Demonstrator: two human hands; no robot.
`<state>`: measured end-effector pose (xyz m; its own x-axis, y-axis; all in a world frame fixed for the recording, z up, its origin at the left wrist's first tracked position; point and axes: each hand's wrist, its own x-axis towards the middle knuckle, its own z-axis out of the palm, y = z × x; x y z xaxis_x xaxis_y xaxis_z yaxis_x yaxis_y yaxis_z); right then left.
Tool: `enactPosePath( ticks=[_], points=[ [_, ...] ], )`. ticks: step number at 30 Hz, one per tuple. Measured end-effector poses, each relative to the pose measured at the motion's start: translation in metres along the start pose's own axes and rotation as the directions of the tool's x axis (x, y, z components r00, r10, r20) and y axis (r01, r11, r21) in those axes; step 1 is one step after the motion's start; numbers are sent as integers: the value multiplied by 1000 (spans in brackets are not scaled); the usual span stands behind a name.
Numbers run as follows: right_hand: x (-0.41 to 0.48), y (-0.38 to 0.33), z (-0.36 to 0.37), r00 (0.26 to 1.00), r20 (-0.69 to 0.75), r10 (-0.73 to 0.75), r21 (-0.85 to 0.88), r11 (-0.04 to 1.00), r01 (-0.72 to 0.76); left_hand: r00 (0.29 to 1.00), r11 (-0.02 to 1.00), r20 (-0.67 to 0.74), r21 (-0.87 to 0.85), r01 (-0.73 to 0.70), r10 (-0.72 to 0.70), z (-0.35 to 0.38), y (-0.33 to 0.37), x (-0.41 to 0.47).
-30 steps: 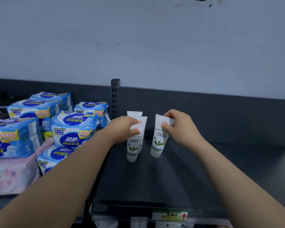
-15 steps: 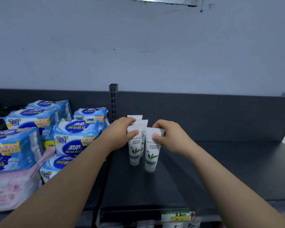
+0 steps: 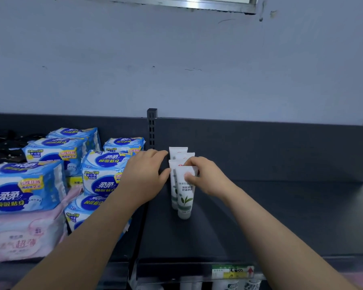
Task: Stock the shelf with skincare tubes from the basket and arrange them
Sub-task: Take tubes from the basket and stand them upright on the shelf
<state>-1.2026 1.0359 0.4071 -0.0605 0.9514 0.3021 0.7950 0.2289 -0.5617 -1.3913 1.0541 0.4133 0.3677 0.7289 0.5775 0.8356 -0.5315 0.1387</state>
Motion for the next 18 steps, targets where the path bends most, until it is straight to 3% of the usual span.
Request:
enactPosePath(
  ticks=[5, 9, 14, 18],
  points=[
    [-5, 0, -3, 999, -16, -33, -112, 993, 31, 1000, 999, 4, 32, 17, -18, 0, 3, -6],
    [-11, -1, -10, 984, -69, -164, -223, 964, 145, 999, 997, -5, 49, 55, -54, -3, 9, -9],
    [-18, -9, -18, 923, -131, -363, -352, 887, 299, 991, 987, -29, 92, 135, -133, -16, 15, -21],
    [-24, -22, -1, 824, -186, -535, -381, 812, 442, 975, 970, -78, 119, 214, -206, -30, 17, -44]
  ],
)
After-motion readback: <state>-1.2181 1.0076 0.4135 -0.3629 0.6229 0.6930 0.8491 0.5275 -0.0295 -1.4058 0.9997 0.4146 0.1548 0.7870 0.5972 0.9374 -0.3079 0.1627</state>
